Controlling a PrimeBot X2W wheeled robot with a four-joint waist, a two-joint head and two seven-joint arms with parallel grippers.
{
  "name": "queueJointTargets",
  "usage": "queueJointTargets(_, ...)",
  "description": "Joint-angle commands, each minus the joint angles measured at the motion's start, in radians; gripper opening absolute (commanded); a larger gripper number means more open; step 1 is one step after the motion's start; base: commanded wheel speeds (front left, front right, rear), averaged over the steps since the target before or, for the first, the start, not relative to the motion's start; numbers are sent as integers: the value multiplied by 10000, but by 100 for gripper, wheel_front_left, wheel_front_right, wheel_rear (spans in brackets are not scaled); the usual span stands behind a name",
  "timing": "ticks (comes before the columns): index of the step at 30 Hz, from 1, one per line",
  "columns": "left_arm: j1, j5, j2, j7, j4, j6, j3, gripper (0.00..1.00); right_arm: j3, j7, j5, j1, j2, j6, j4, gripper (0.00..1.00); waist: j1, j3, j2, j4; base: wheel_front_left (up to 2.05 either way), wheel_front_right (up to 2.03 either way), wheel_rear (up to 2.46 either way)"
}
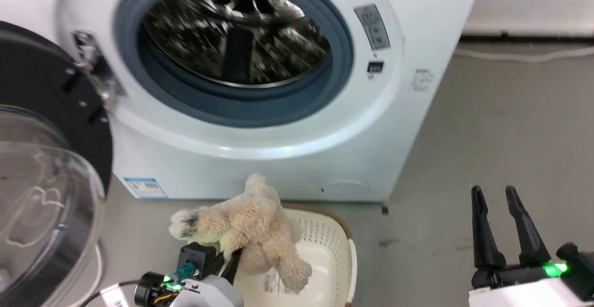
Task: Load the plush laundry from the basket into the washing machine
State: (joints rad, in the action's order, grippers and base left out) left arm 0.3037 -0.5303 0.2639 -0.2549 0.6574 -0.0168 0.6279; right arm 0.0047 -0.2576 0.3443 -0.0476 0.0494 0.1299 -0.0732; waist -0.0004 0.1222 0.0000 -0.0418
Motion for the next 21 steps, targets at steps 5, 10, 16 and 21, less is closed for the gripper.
queueJointTargets(5, -741, 886, 55, -67, -2175, -101, -1158, 0, -13, -42, 9, -306, 8, 8, -55, 100, 4, -568, 0, 452, 0, 0, 0)
queueJointTargets(10, -978, 1600, -15, -68, -3930, -161, -2283, 0, 16, -42, 198, -306, 8, 8, -107, 100, 4, -339, 0, 427, 0, 0, 0)
queueJointTargets(16, -294, 2307, 98, -68, -5243, 222, -3086, 0, 76, -42, 566, 269, 8, 8, -347, 100, 4, 561, 0, 42, 0, 0, 0)
queueJointTargets(21, 1038, 2510, 365, -68, -5173, 697, -3538, 0, 279, -42, 502, 762, 8, 8, -518, 100, 4, 1568, 0, -448, 0, 0, 0)
